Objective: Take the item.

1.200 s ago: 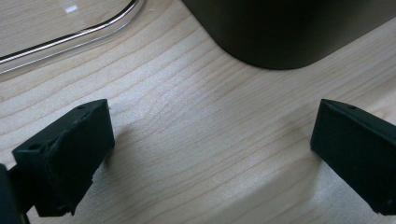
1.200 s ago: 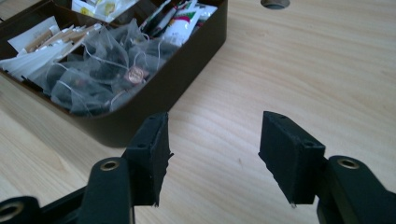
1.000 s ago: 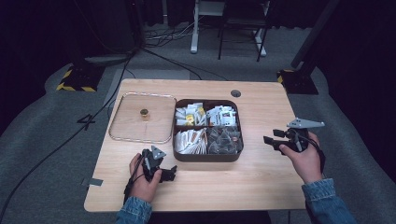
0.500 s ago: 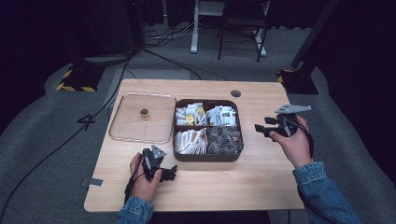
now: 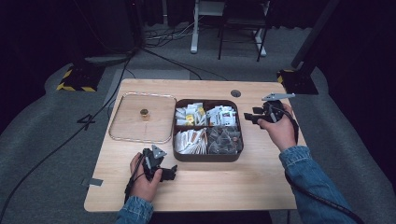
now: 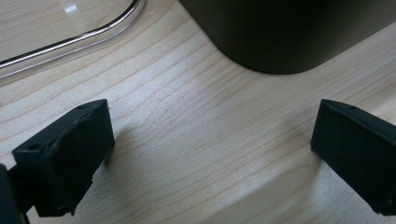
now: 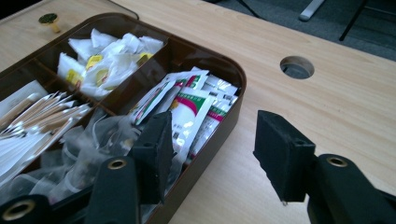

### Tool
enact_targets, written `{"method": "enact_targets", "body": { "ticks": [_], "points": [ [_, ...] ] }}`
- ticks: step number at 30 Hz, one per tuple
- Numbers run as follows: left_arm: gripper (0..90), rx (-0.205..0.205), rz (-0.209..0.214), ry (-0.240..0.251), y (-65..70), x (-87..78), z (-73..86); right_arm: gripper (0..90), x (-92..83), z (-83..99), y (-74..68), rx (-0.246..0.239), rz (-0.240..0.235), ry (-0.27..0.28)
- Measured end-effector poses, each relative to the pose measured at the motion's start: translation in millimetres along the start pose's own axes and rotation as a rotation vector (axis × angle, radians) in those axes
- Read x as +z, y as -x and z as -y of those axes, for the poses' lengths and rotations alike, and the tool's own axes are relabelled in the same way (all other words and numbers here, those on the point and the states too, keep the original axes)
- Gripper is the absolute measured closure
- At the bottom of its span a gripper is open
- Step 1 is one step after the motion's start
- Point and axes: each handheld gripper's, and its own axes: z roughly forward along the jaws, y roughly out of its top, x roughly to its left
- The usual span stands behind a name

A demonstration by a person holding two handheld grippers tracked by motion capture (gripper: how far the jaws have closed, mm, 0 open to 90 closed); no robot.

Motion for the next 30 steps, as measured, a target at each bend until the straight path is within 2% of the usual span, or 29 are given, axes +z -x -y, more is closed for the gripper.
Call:
{"method": "enact_targets", "body": {
  "ticks": [1,8,15,16,20,30],
  "points": [
    [0.0,0.0,0.0,0.0,0.0,0.0,0.0,48.7,4.9,-0.5,2.4,0.009,0.016,0.009],
    [0.0,0.0,0.0,0.0,0.0,0.0,0.0,49.3,15.9,-4.6,7.7,0.023,0.027,0.04],
    [0.0,0.002,0.001,0.001,-0.2,0.3,-0.3,47.8,29.1,-9.9,4.5,0.05,0.002,0.044],
    [0.0,0.001,0.003,0.001,-0.1,0.5,-0.4,47.4,33.3,-10.8,1.6,0.069,-0.005,0.017],
    [0.0,0.001,0.005,0.0,-0.3,0.6,-0.6,50.1,41.0,-12.9,-3.1,0.092,-0.007,-0.012],
    [0.0,0.003,0.004,0.001,-0.3,1.0,-1.0,53.8,62.3,-18.2,-23.5,0.114,-0.058,-0.042]
  ]
}}
